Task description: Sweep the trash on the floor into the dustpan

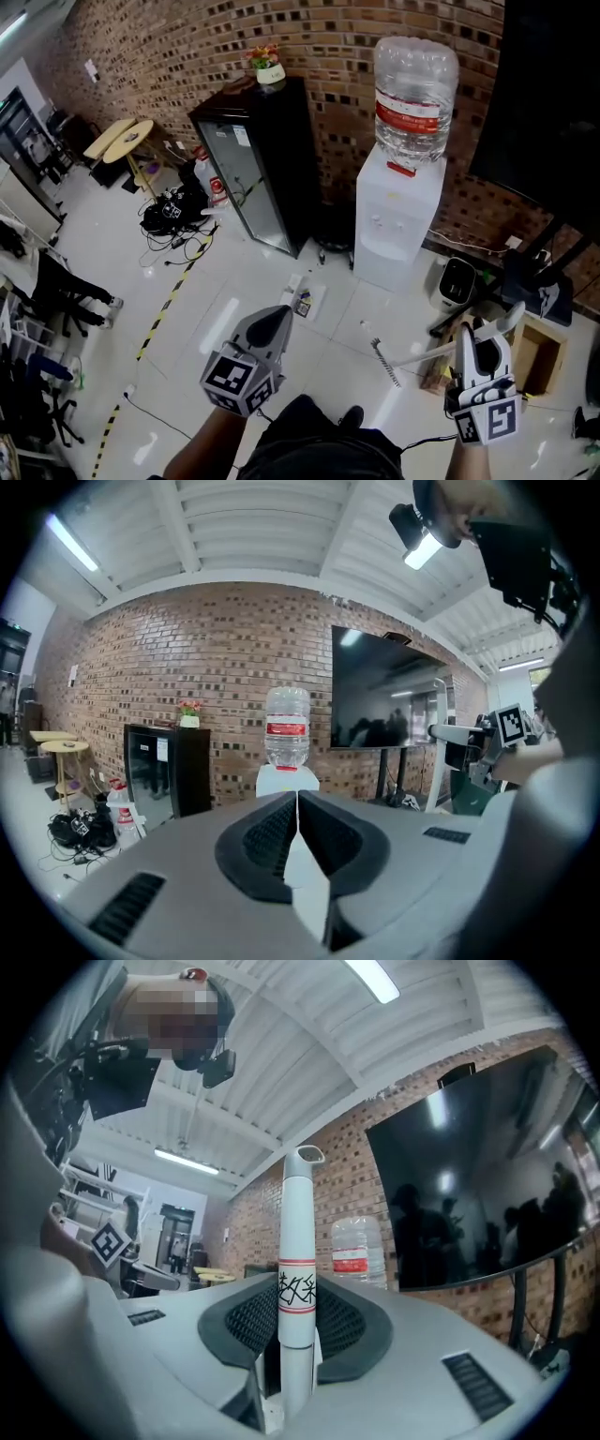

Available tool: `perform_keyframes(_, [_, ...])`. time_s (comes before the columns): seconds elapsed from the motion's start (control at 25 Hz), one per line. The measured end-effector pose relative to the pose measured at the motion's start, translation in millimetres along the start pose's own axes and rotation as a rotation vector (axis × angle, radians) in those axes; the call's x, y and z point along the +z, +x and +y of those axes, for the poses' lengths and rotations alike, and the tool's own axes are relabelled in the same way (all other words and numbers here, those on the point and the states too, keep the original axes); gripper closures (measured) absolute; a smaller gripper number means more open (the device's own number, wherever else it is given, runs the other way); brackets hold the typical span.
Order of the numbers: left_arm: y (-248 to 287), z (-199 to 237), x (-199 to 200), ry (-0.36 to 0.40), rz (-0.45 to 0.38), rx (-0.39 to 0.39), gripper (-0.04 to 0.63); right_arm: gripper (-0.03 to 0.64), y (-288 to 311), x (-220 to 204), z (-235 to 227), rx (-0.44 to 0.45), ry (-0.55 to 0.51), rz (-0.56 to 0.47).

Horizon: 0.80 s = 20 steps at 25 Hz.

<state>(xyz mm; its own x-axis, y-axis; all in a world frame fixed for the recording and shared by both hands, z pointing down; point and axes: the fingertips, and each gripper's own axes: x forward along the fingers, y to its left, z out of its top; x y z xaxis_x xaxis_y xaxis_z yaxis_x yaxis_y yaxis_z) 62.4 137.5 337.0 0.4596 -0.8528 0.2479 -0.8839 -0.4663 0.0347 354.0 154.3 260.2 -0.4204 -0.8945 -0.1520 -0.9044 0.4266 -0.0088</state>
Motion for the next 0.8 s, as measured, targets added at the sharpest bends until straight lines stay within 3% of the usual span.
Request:
perform_keyframes(0.24, [46, 26, -18, -0.02, 0.064, 0.015, 0.589, 0.503, 43, -34, -40, -0.042, -0.043, 0.021])
perform_keyframes(0.48, [106, 55, -28, 0.045, 0.088, -0.046, 0.589, 0.503, 76, -81, -79, -0.188, -0.057, 0.071])
perform_keyframes(0.6, [144, 56, -40, 0.103, 0.1, -0.104, 0.589, 0.503, 92, -99, -87, -0.219, -0.082, 0.079])
perform_keyframes(0.8, [188, 58, -59, 0.095, 0.077, -0.235, 0.589, 0.503, 106, -136, -110, -0.323, -0.077, 0.087])
